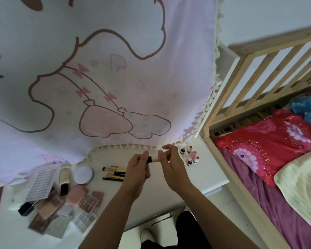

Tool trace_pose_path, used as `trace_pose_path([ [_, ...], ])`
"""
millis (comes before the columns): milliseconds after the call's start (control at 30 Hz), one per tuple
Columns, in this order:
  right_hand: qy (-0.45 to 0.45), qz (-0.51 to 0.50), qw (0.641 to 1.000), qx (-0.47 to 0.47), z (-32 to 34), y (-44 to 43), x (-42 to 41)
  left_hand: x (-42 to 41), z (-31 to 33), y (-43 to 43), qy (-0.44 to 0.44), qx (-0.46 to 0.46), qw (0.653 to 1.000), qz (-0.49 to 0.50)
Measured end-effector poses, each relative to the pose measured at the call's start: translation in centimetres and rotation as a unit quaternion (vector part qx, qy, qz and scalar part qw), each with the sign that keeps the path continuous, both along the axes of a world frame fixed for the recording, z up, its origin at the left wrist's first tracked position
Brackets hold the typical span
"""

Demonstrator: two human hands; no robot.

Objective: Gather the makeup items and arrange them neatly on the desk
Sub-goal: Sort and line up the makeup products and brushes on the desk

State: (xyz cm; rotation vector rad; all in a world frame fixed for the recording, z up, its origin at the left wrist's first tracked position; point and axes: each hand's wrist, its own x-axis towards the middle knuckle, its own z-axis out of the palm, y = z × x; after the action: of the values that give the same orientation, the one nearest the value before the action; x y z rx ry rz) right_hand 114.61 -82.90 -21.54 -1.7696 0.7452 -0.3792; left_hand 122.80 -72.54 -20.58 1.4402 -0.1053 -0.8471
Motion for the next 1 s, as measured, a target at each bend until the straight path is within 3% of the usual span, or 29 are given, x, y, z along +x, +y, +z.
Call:
trace_pose_path([
  [100,0.077,0.016,0.993,0.088,0.8,-0.2,-0.1,0.3,0.1,0.0,-0.034,0.016,0.999,-0.014],
  [167,0.064,0.025,0.993,0.101,0.6,-0.4,-0.2,0.4,0.0,0.0,-0.049,0.032,0.998,-0.021],
  [233,0.031,0.034,0.981,0.19,0.6,-0.6,-0.3,0.5,-0.1,0.0,-0.045,0.031,0.998,-0.015],
  [333,0.063,0.053,0.96,0.267,1.2,-0.9,-0.3,0.6,0.0,0.1,-0.049,0.028,0.998,-0.021],
  [633,0.071,0.077,0.938,0.329,2.3,-2.2,-0.9,0.7,-0.3,0.2,-0.063,0.036,0.997,-0.036],
  [700,0.096,0.066,0.942,0.316,2.5,-2.5,-0.9,0.5,-0.3,0.1,-0.065,0.036,0.996,-0.04],
  [1000,0.039,0.018,0.962,0.271,1.7,-5.1,-2.8,1.7,-0.5,-0.1,-0.036,0.027,0.999,-0.006],
])
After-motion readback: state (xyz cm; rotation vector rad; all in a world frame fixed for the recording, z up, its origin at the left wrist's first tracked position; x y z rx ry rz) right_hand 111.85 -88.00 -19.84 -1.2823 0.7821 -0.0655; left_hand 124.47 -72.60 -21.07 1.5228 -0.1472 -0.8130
